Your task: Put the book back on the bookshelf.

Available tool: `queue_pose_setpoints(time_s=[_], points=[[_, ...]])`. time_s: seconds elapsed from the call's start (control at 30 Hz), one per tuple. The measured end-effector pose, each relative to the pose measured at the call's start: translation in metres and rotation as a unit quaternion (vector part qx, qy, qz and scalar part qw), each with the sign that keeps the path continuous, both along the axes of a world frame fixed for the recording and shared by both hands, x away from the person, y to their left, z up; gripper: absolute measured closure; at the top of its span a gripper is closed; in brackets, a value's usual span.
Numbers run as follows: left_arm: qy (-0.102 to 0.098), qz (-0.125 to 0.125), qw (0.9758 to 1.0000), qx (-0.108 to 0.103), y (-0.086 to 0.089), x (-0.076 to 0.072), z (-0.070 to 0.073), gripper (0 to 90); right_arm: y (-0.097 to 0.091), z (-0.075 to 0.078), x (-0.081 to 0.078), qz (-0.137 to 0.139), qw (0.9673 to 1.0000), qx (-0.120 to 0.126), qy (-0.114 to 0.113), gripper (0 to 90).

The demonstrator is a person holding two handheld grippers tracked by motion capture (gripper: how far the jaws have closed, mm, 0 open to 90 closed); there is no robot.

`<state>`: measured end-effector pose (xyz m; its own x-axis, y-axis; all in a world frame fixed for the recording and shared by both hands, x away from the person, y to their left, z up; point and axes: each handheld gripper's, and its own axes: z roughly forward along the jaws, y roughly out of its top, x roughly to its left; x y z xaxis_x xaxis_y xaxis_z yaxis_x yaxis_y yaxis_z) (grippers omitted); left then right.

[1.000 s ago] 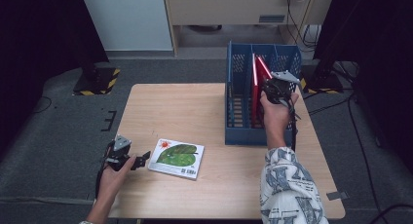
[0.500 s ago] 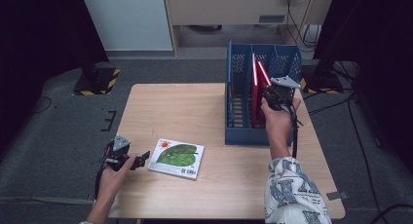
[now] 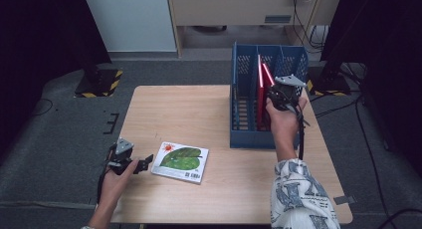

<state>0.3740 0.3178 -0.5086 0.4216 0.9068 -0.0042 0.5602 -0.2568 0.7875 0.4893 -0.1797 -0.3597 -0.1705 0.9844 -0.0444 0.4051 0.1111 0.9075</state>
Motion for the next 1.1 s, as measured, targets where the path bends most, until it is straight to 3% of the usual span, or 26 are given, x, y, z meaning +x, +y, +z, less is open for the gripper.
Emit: queue_pose_setpoints(time_s=[0.53,1.1], points=[[0.000,-0.003,1.0000,0.002,-0.001,0.001,-0.001,3.9,-0.004,0.002,0.005,-0.009,0.9999,-0.007,-0.003,79.5],[0.005,-0.005,1.0000,0.005,-0.001,0.001,-0.002,4.0,-0.002,0.007,0.024,-0.017,0.9996,-0.003,-0.023,79.5]])
